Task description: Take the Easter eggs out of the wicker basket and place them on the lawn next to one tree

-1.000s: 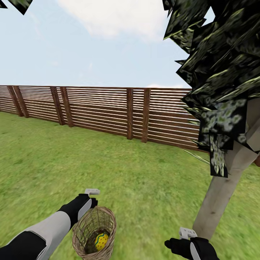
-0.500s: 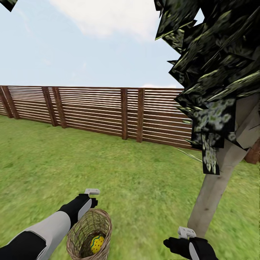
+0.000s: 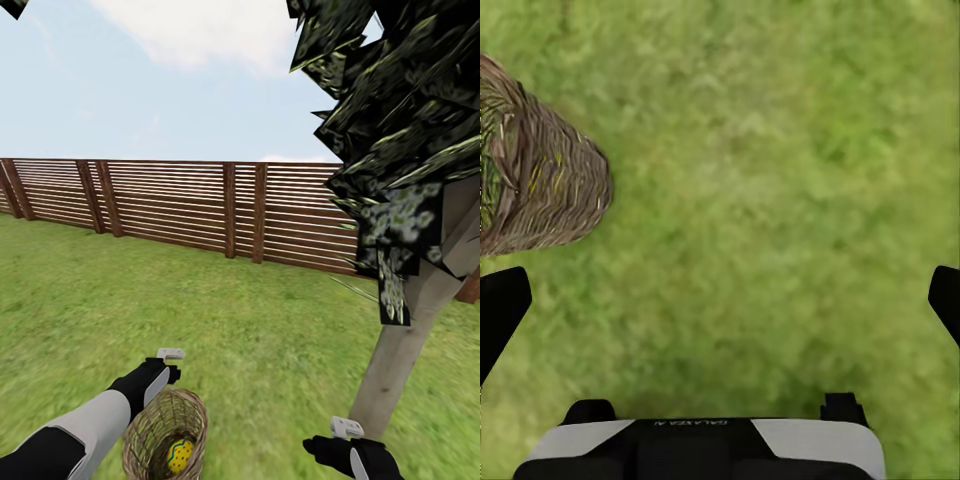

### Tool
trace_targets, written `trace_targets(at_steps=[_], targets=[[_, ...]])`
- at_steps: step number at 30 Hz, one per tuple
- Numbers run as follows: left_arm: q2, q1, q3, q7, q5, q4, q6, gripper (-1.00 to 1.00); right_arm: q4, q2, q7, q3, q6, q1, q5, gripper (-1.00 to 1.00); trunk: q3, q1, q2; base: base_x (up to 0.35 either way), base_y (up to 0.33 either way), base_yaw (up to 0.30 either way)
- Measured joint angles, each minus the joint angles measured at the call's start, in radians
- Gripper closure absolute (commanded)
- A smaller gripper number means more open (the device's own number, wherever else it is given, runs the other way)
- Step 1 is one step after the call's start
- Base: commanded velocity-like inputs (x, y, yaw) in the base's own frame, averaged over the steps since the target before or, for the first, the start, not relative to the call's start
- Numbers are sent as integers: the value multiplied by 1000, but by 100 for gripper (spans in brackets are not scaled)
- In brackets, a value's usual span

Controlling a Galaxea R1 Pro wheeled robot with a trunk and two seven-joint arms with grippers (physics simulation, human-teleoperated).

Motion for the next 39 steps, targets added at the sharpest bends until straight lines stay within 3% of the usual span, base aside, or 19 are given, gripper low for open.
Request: trace_targets(at_steps=[39], targets=[[0,0,-3,0,-3,0,-26,-100,1,-2,3,0,0,0,0,-100,0,0,0,88,59,0]])
